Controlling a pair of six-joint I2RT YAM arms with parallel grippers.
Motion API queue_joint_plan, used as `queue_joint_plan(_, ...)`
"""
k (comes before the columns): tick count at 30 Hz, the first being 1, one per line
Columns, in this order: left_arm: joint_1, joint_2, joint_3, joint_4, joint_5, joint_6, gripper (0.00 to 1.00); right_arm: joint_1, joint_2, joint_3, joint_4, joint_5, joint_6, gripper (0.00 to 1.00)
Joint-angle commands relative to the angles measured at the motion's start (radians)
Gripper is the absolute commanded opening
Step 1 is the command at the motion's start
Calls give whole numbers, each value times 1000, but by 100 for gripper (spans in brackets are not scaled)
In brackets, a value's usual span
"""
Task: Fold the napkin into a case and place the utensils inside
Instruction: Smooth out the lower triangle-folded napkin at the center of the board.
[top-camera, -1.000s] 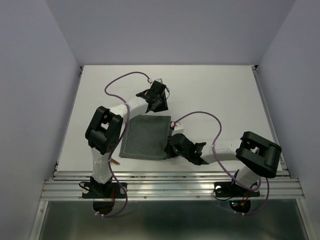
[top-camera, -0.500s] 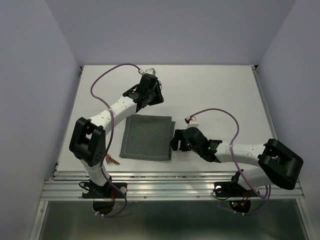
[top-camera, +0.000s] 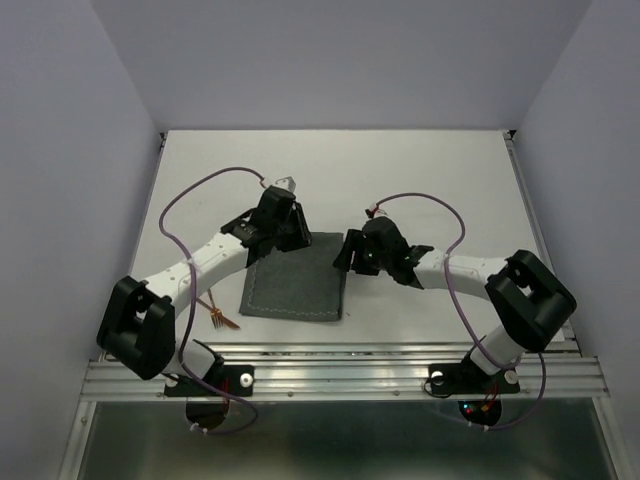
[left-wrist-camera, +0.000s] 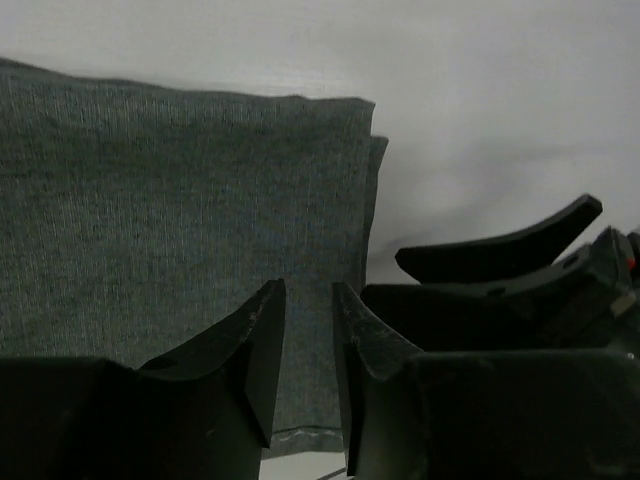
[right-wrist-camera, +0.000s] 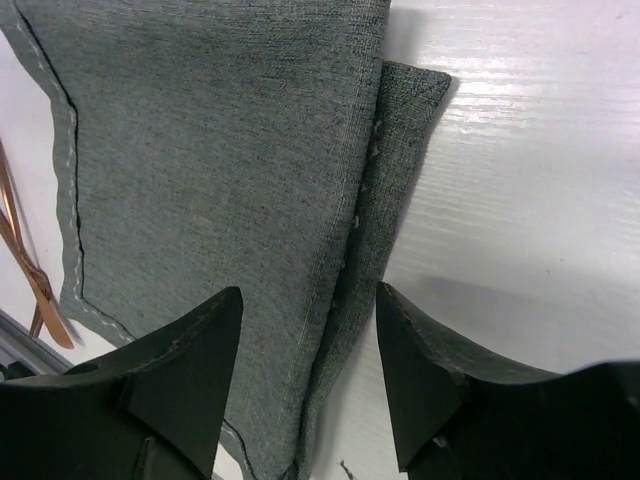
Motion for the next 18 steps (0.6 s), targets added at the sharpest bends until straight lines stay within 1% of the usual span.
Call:
queue_joint_plan(1,-32,-103,-109,22,30,-49,36,-28,71,59,-1,-76,50,59)
queue_joint_plan(7,-73,-162,-189,22,53,-66,36,-37,126,74,-2,-40,81,55)
queue_joint_plan(10,-124,-180,-217,21,55,-93,37,-46,129,77,-1,-31,73,55)
queue_joint_plan(12,-168,-179,-226,21,46,-118,41,-47,115,77,-2,-1,65,55)
queue_joint_plan(13,-200,-171,-226,18,38,-128,50,-59,108,73,-4,1,62,55)
queue_joint_plan(14,-200,-163,-221,11,23,-142,50,-59,102,73,-4,1,58,55)
queue_joint_plan(16,-255,-147,-209,-9,-19,-164,52,-91,89,71,-4,-13,45,55)
queue_joint_plan(18,-308,-114,-194,-19,-26,-190,52,-109,83,70,-7,-17,36,55)
